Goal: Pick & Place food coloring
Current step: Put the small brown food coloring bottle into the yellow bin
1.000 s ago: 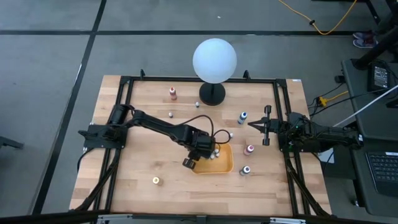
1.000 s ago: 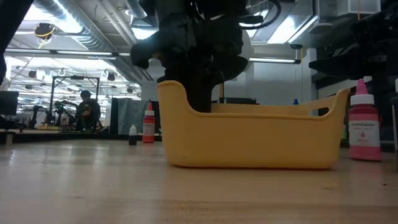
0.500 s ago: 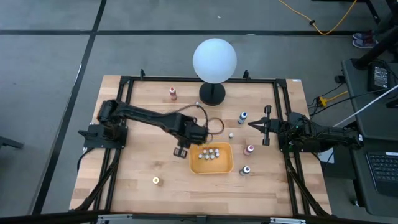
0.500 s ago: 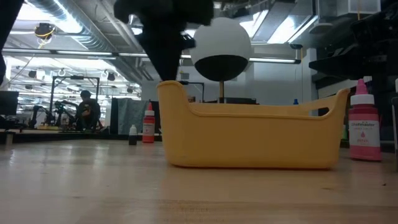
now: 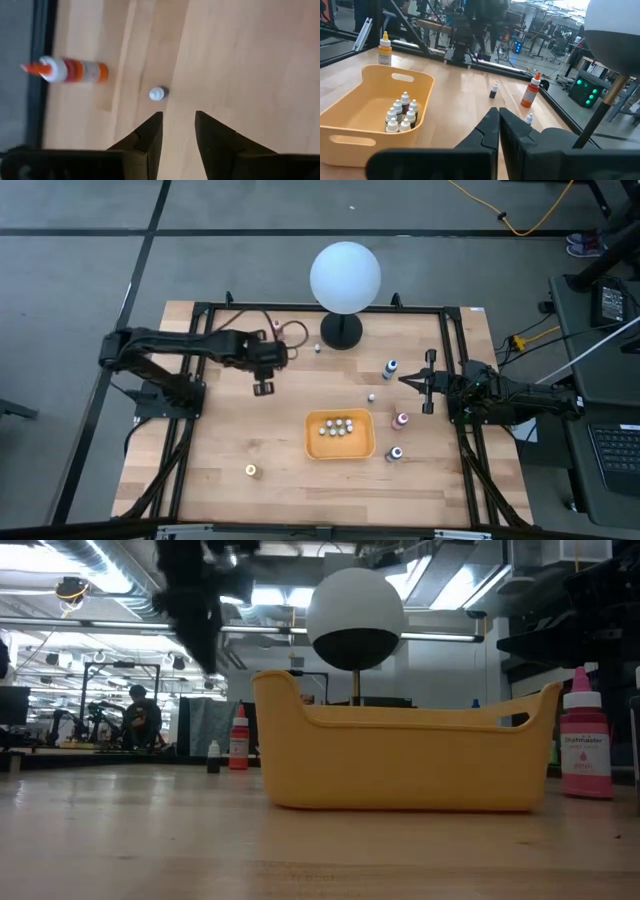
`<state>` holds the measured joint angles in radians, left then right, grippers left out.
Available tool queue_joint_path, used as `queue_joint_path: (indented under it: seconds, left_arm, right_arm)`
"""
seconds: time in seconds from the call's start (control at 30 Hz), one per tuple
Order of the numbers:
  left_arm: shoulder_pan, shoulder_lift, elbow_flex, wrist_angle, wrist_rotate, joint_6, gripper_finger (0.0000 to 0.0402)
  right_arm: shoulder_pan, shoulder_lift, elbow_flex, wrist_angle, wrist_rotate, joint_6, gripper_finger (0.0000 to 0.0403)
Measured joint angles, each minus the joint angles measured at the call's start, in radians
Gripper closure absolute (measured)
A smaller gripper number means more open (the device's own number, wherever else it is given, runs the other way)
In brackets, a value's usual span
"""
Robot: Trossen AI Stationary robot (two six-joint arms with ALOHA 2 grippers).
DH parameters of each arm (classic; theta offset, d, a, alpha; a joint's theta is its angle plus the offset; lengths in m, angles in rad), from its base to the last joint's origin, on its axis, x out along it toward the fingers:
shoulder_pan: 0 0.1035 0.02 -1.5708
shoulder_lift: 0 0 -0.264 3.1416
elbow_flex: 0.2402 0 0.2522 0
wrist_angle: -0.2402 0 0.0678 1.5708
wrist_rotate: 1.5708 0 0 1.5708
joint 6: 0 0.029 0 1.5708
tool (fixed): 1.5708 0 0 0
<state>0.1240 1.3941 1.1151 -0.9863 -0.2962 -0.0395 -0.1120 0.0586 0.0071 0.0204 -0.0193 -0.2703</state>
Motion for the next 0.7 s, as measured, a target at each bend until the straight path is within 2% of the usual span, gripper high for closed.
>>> queue_joint_path:
  seconds: [0.1, 0.23, 0.5, 0.7]
  left_arm:
    - [0.061, -0.034, -0.096, 0.085, 0.051, 0.010, 0.0283]
    - [0.121, -0.035, -0.166, 0.187, 0.094, 0.061, 0.0262]
    - [0.224, 0.000, -0.197, 0.290, 0.159, 0.153, 0.0202]
    - [0.277, 0.057, -0.198, 0.313, 0.178, 0.214, 0.0178]
  right_arm:
    - [0.000, 0.000, 0.000, 0.000, 0.000, 0.000, 0.0386]
    - [0.000, 0.000, 0.000, 0.000, 0.000, 0.000, 0.0386]
    - [0.000, 0.000, 0.000, 0.000, 0.000, 0.000, 0.0386]
    - [0.000, 0.000, 0.000, 0.000, 0.000, 0.000, 0.0386]
